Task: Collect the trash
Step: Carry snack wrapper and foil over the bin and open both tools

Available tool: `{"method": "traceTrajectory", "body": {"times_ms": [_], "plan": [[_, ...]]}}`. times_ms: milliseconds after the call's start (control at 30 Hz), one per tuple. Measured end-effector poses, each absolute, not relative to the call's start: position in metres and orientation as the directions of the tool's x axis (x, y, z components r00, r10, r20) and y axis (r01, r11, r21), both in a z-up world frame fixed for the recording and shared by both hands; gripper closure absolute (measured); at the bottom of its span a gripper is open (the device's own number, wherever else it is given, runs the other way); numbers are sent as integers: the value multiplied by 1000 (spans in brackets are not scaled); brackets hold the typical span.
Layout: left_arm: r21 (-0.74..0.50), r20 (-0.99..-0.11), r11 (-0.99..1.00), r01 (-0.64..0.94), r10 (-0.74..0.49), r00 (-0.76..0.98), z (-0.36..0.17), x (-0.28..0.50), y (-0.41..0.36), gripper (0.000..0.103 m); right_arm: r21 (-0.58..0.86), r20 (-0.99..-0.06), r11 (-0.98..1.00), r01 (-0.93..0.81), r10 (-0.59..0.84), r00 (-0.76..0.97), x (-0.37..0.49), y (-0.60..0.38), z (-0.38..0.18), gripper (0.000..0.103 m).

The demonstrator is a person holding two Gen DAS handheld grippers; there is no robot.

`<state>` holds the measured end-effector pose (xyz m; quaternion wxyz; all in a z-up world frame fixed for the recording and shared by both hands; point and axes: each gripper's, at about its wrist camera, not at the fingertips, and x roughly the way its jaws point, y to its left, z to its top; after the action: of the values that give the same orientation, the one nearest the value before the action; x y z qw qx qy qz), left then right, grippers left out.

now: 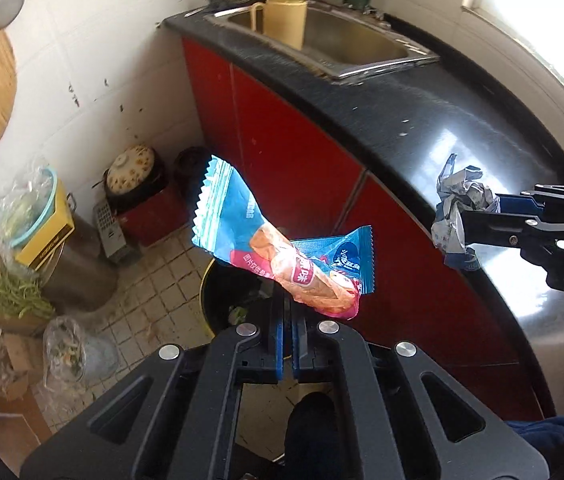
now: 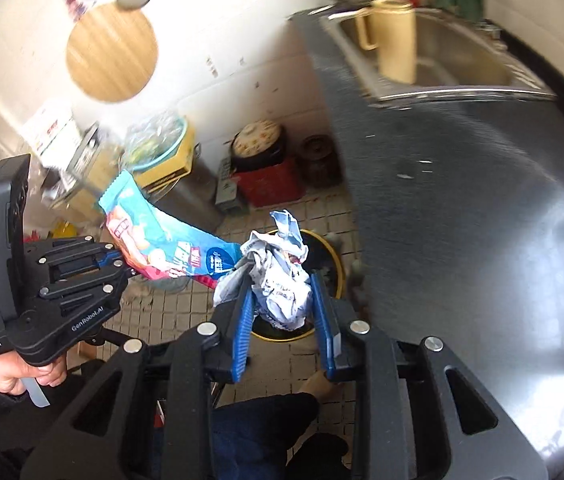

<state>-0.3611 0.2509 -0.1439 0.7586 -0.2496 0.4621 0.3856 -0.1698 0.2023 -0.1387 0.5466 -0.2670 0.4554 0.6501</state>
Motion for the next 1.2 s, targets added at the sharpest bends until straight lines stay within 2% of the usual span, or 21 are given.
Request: {"method": "traceTrajectory", "body": {"times_ms": [200,367,600,800,900,1033,1067,1133,1167,1200], "plan": [[-44,-925,539,-841,297,238,-215,-395,280,102,280,-892,4,-960,370,-259,-204,253,-204,74],[-64,-944,533,-844,243,225,-263,-391,295,101,233,-930,3,-972,293,-222,-222,286,-253,74],[-125,-951,532,-838,177,253,-308,-381,313,101,215,-957,7,-977,200,-209,-225,316,-308,74],[-154,-956,534,-831,134,263,-336,-377,318,101,192,-968,12,-981,166,-188,-224,324,-329,73],[-156,-959,537,-829,117,256,-350,-377,321,101,182,-972,10,-983,151,-179,-224,328,-337,68],[-154,-967,534,-832,90,237,-368,-380,325,99,174,-975,9,-985,141,-171,-224,333,-344,50],[-154,-969,530,-834,83,232,-372,-381,327,97,176,-975,6,-984,139,-173,-224,334,-345,47],[-163,-970,521,-838,71,233,-376,-384,327,62,173,-977,-3,-985,128,-172,-224,336,-348,37],[-178,-965,517,-837,73,250,-375,-386,327,27,167,-977,-6,-986,133,-166,-224,337,-347,36],[-181,-960,517,-837,91,264,-372,-387,327,19,168,-977,-8,-986,134,-167,-224,337,-346,36]]}}
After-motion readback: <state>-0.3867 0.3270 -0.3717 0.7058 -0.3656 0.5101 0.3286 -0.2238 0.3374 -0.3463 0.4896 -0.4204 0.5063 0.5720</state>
